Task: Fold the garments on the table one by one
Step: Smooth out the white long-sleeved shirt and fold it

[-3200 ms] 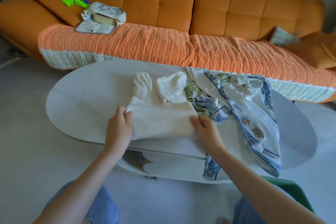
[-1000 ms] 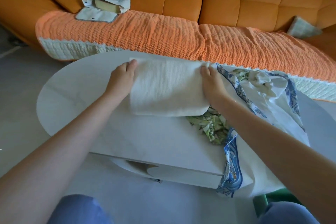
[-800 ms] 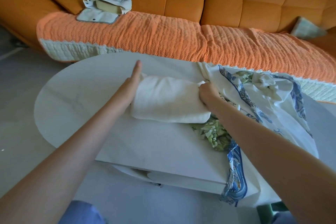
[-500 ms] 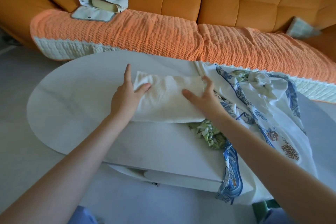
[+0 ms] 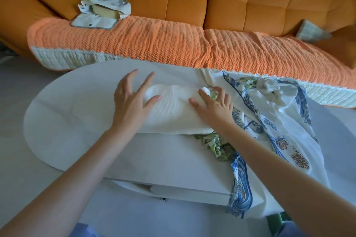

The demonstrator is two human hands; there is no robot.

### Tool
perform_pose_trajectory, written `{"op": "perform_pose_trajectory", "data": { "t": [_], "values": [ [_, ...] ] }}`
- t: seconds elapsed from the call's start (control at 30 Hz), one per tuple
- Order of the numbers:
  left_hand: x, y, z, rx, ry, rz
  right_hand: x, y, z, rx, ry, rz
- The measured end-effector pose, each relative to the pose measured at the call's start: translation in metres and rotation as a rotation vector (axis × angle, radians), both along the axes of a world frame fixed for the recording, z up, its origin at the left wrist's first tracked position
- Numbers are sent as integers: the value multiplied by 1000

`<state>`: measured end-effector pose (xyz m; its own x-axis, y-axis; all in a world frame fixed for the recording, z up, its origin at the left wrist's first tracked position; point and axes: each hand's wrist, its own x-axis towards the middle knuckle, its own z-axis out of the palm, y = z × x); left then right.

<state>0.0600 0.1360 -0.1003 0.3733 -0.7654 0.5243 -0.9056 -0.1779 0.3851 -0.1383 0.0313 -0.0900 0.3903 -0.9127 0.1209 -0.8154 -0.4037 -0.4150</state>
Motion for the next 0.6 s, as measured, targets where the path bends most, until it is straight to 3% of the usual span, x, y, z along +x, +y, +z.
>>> {"op": "perform_pose_trajectory", "data": {
  "t": [0.07, 0.17, 0.4, 0.5, 0.6],
  "values": [
    [4, 7, 2, 218, -4, -179, -7, -1, 4, 97, 68, 86],
    [15, 14, -3, 612, 173, -233, -17, -2, -1, 304, 163, 207],
    [15, 5, -8, 733, 316, -169, -19, -4, -16, 426, 179, 220],
    [11, 0, 5, 704, 69, -113, -15, -6, 0, 189, 300, 241],
    [-9, 4, 17, 402, -185, -194, -6, 5, 18, -217, 239, 411]
  ]
}}
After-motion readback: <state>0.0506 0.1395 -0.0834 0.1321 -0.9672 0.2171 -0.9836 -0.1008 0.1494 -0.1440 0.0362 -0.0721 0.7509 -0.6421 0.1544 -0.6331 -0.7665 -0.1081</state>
